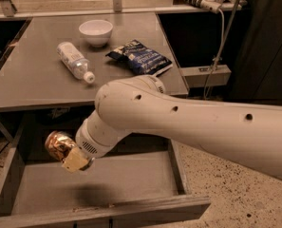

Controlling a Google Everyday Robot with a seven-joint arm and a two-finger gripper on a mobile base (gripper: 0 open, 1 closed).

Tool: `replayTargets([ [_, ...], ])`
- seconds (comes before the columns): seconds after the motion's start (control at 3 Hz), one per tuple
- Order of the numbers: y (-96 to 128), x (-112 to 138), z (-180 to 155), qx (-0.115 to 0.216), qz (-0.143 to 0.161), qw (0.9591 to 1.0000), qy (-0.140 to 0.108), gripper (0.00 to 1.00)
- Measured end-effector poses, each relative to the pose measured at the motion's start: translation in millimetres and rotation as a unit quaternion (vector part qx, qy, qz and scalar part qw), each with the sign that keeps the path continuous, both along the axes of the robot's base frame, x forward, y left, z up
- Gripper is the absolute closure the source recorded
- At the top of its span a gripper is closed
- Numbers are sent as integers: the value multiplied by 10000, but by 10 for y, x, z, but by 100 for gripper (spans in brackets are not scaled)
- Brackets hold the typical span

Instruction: Pick orange can from top drawer and place on counter

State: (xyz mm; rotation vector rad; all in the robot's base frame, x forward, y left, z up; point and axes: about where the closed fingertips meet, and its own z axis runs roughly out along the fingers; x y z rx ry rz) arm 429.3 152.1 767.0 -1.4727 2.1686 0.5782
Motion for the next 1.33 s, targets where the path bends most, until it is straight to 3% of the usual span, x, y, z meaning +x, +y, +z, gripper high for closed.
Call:
replayTargets([
  [0.33, 7, -8, 21, 15, 32, 10000, -21, 100],
  [0.67, 35, 47, 221, 135, 51, 9994, -330, 100],
  [1.33, 411, 295, 865, 330, 382, 9942, -950, 100],
])
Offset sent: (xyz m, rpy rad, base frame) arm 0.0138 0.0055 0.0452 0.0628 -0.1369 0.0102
